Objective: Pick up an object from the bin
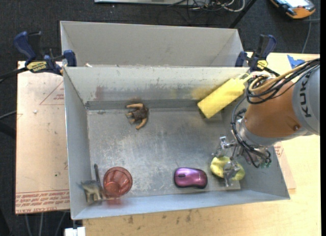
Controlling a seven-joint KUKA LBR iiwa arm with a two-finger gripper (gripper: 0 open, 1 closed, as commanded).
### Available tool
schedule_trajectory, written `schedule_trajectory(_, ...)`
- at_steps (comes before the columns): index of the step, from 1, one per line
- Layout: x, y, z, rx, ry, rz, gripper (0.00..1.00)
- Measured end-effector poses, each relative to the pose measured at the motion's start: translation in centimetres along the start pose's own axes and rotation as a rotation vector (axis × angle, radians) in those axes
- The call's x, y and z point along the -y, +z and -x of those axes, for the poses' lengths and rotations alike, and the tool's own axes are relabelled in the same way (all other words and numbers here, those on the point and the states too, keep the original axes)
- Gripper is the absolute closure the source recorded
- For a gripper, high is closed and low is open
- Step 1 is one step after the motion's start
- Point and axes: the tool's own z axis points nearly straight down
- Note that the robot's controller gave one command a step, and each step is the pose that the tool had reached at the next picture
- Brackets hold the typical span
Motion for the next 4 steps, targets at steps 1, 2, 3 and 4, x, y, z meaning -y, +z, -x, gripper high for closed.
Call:
schedule_trajectory(1,0.0,0.0,0.0,0.0,0.0,0.0,1.0)
schedule_trajectory(2,-0.3,-11.8,1.5,0.011,0.006,-0.001,1.0)
schedule_trajectory(3,-0.3,-11.8,1.4,0.011,0.006,-0.001,1.0)
schedule_trajectory(4,0.5,-13.7,0.2,0.005,-0.117,0.004,1.0)
